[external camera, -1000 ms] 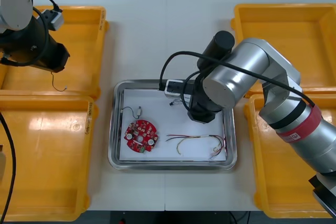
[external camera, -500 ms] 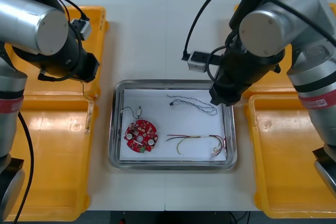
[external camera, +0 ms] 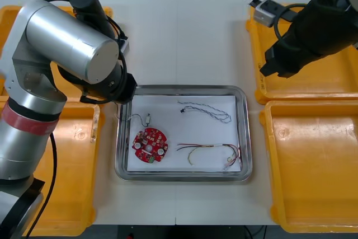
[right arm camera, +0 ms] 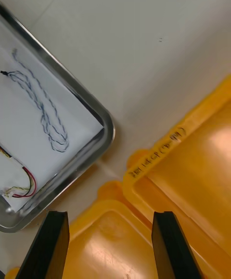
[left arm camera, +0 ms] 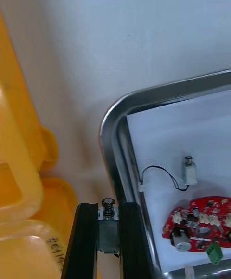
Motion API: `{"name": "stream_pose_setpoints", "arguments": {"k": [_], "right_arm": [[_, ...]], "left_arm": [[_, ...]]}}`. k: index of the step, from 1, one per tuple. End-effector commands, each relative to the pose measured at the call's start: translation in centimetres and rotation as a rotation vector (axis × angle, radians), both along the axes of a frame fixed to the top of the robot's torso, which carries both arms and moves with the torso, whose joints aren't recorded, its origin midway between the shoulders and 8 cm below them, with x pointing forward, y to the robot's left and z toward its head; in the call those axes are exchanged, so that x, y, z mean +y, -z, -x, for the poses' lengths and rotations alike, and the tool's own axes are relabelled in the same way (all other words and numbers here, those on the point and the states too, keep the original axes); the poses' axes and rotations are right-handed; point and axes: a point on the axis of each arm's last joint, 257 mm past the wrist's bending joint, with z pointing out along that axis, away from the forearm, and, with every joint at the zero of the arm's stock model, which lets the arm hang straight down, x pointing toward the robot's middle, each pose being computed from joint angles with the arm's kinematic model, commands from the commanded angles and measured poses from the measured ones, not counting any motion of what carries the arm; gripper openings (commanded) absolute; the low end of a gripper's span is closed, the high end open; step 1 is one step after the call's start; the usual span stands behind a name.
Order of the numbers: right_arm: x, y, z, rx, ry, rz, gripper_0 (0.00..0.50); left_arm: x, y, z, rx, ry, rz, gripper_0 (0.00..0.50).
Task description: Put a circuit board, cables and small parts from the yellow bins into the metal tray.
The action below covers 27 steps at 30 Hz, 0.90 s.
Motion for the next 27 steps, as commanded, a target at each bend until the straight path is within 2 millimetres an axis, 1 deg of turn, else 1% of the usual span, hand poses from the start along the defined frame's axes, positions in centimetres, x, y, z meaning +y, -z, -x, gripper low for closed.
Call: {"name": "stream_pose_setpoints", "arguments": {"k": [1, 7, 8, 13, 15, 17, 18, 19, 20, 23, 27], "right_arm": [[-3.5, -4.7, -0.6, -0.099, 0.122, -0.024, 0.500], [-7.1, -4.9, 0.0, -0.103, 0.248, -0.052, 0.500], [-7.3, -4.9, 0.1, -0.103, 0.257, -0.056, 0.500], [-10.4, -4.6, 0.9, -0.099, 0.347, -0.089, 0.500], [-11.4, -4.4, 1.1, -0.094, 0.375, -0.104, 0.500], [-12.8, -4.2, 1.5, -0.089, 0.413, -0.121, 0.500], [-13.1, -4.1, 1.6, -0.088, 0.423, -0.125, 0.500], [-13.9, -4.1, 1.8, -0.088, 0.442, -0.128, 0.500], [-14.2, -4.0, 1.9, -0.086, 0.449, -0.129, 0.500], [-16.3, -3.9, 2.6, -0.085, 0.498, -0.121, 0.500], [-18.0, -3.7, 3.1, -0.083, 0.539, -0.114, 0.500]], "left_arm": [[-3.7, 0.4, 1.2, -0.006, -0.093, 0.099, 0.000], [-5.8, 1.5, 1.4, -0.004, -0.065, 0.117, 0.000], [-6.0, 1.6, 1.4, -0.004, -0.062, 0.119, 0.002], [-7.8, 2.8, 0.6, -0.008, -0.040, 0.135, 0.000], [-8.1, 3.1, 0.3, -0.009, -0.037, 0.135, 0.000], [-8.7, 3.5, 0.0, -0.007, -0.031, 0.140, 0.002], [-8.9, 3.6, 0.0, -0.005, -0.030, 0.140, 0.002], [-9.2, 3.9, -0.2, -0.005, -0.025, 0.141, 0.001], [-9.3, 4.0, -0.2, -0.003, -0.023, 0.139, 0.001], [-9.7, 4.6, -0.4, 0.002, -0.015, 0.138, 0.003], [-10.0, 5.3, -0.6, 0.011, -0.010, 0.144, 0.005]]}}
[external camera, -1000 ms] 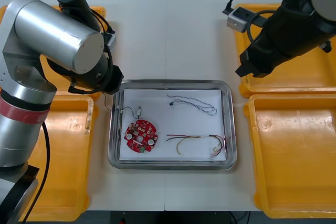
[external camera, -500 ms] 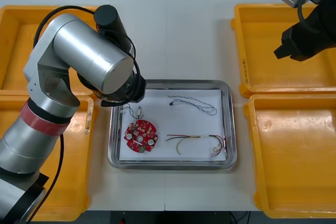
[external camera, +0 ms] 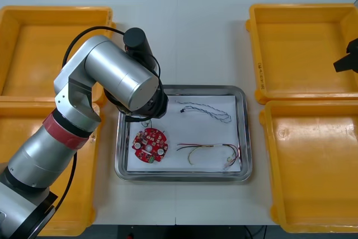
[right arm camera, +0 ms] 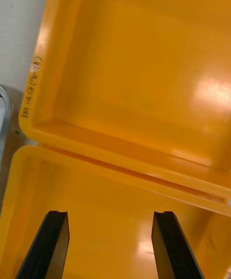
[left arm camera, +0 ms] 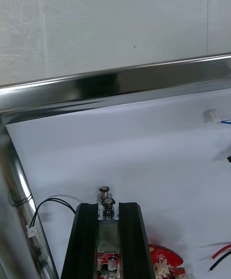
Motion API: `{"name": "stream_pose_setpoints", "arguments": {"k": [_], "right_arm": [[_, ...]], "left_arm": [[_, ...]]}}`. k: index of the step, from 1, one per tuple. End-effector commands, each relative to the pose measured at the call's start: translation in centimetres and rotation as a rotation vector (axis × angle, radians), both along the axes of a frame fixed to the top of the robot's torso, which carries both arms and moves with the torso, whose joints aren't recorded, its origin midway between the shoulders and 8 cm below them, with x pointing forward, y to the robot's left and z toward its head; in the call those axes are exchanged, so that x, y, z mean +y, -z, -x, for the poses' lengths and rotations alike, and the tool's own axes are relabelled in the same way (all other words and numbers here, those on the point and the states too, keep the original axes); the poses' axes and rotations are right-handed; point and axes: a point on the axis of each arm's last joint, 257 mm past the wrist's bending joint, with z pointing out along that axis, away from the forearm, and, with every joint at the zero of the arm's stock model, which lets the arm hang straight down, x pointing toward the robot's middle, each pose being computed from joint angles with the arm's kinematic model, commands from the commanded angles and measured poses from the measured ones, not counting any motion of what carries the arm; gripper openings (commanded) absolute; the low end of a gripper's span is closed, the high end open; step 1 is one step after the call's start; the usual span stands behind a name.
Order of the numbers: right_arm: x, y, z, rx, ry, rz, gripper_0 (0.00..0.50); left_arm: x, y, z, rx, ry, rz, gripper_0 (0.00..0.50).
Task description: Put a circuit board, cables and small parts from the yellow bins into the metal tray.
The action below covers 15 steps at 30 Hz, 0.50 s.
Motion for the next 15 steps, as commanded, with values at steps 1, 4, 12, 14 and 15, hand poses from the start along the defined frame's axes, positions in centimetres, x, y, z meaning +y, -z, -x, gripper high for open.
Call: {"name": "stream_pose_setpoints", "arguments": {"k": [1, 4, 12, 14, 15], "right_arm": [[-3.7, -1.7, 1.1, -0.035, 0.097, 0.023, 0.500], [-4.8, -1.4, 1.6, -0.035, 0.125, 0.021, 0.500], [-6.2, -0.4, 2.8, -0.028, 0.157, 0.054, 0.500], [-6.4, 0.3, 3.1, -0.011, 0.161, 0.053, 0.500], [-6.4, 0.4, 3.3, -0.006, 0.162, 0.052, 0.500]], "left_arm": [[-3.0, -0.7, -0.5, -0.025, 0.046, 0.030, 0.003], [-3.2, -0.4, -0.9, -0.026, 0.044, 0.035, 0.005], [-3.5, -0.3, -1.2, -0.032, 0.046, 0.050, 0.012], [-3.6, -0.5, -1.3, -0.033, 0.045, 0.053, 0.159], [-3.6, -0.5, -1.3, -0.033, 0.045, 0.053, 0.217]]}}
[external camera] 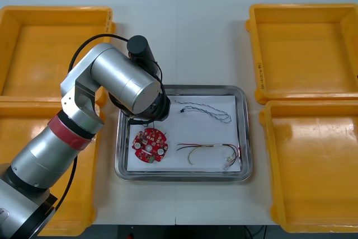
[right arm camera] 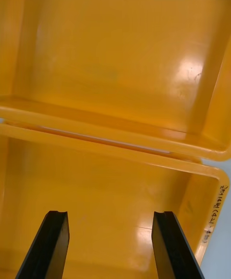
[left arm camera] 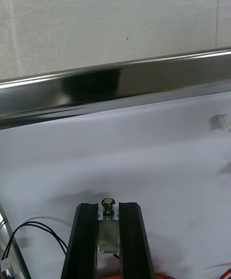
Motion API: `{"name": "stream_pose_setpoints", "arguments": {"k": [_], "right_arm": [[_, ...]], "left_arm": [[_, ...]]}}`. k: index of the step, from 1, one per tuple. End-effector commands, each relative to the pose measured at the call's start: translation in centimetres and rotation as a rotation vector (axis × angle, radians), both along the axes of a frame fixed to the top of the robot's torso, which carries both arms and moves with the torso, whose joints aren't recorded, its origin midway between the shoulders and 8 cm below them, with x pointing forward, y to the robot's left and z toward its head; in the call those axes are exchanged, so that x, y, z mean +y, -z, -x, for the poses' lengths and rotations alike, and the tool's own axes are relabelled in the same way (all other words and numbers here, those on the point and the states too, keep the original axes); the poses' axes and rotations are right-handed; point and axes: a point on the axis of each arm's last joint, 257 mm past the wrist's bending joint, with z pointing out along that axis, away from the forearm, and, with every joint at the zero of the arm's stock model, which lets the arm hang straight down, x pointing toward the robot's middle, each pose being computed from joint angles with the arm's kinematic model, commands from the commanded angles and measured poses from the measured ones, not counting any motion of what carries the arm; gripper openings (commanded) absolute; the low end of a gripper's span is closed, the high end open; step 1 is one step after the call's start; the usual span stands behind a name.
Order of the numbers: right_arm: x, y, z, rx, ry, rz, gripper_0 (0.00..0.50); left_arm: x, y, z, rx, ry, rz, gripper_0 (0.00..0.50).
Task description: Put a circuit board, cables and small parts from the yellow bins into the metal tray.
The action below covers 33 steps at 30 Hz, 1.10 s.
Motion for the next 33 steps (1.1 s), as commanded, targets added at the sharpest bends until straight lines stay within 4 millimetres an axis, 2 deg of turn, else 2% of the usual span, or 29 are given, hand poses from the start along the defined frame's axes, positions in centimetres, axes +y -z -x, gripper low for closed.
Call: {"name": "stream_pose_setpoints", "arguments": {"k": [1, 2, 4, 15, 22, 25, 33], "right_arm": [[-2.2, -0.8, 0.9, -0.009, 0.067, 0.030, 0.500], [-2.4, -0.6, 1.1, -0.005, 0.071, 0.031, 0.500], [-2.6, -0.3, 1.2, 0.000, 0.081, 0.034, 0.500], [-5.9, 1.2, 2.6, 0.021, 0.171, 0.054, 0.500], [-6.6, 1.5, 2.5, 0.005, 0.212, 0.007, 0.500], [-6.8, 1.9, 2.5, 0.006, 0.228, -0.031, 0.500], [-7.0, 2.0, 2.4, 0.002, 0.234, -0.028, 0.500]], "left_arm": [[-3.0, -2.5, -0.8, -0.048, 0.035, 0.037, 0.333], [-3.0, -2.5, -0.8, -0.049, 0.034, 0.037, 0.414], [-3.0, -2.6, -0.9, -0.051, 0.032, 0.039, 0.500], [-3.0, -3.2, -1.2, -0.054, 0.019, 0.057, 0.500], [-2.3, -3.6, -1.4, -0.054, 0.012, 0.052, 0.500], [-1.6, -4.3, -1.3, -0.048, 0.007, 0.051, 0.500], [2.5, -7.4, -0.4, -0.021, -0.006, 0.024, 0.500]]}}
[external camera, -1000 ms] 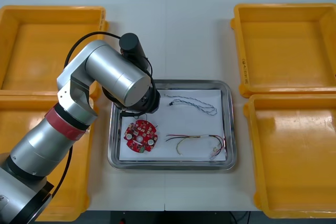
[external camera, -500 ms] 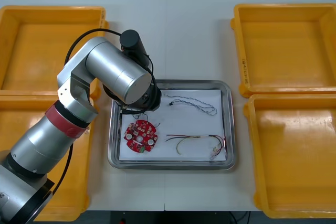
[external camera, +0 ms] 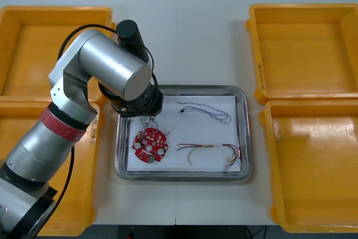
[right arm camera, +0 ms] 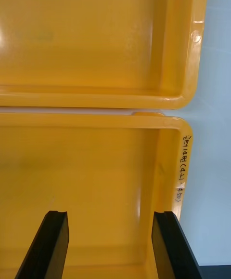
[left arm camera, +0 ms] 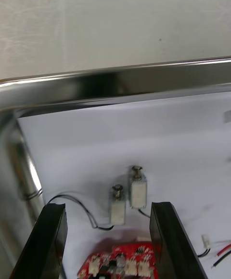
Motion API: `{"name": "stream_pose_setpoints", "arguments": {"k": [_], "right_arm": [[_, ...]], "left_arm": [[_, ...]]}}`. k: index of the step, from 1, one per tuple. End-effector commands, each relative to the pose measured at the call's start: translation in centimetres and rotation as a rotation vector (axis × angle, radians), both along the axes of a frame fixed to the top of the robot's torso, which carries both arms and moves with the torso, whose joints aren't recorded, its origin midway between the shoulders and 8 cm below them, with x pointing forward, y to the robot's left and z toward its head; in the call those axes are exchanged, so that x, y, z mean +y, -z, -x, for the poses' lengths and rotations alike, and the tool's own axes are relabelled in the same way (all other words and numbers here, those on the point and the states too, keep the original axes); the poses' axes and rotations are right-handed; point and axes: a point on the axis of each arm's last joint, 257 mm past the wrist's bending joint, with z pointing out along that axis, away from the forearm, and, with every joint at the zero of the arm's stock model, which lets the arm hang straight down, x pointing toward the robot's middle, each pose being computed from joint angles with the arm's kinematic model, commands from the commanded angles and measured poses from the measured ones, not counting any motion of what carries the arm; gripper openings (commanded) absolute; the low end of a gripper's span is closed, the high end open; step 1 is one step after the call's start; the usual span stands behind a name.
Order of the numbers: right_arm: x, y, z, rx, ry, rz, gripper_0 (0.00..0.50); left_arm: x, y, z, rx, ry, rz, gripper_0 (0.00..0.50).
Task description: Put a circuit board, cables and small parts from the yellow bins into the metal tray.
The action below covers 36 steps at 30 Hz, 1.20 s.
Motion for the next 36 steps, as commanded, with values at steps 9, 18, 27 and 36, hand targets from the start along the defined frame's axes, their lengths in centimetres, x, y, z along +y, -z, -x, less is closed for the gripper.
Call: {"name": "stream_pose_setpoints", "arguments": {"k": [9, 18, 27, 36], "right_arm": [[0.8, 0.3, -0.3, -0.021, 0.039, -0.061, 0.500], [2.5, 2.1, -0.1, 0.002, 0.101, -0.162, 0.500], [3.2, 3.6, 0.6, 0.028, 0.098, -0.180, 0.500], [3.5, 4.0, 1.0, 0.012, 0.082, -0.155, 0.500]], "left_arm": [[5.4, -9.5, 0.0, -0.081, 0.033, 0.024, 0.500], [11.6, -11.8, 0.1, -0.132, -0.020, 0.020, 0.500], [17.6, -12.2, 0.5, -0.143, -0.036, -0.029, 0.500], [22.6, -11.9, 2.0, -0.124, -0.022, -0.078, 0.500]]}}
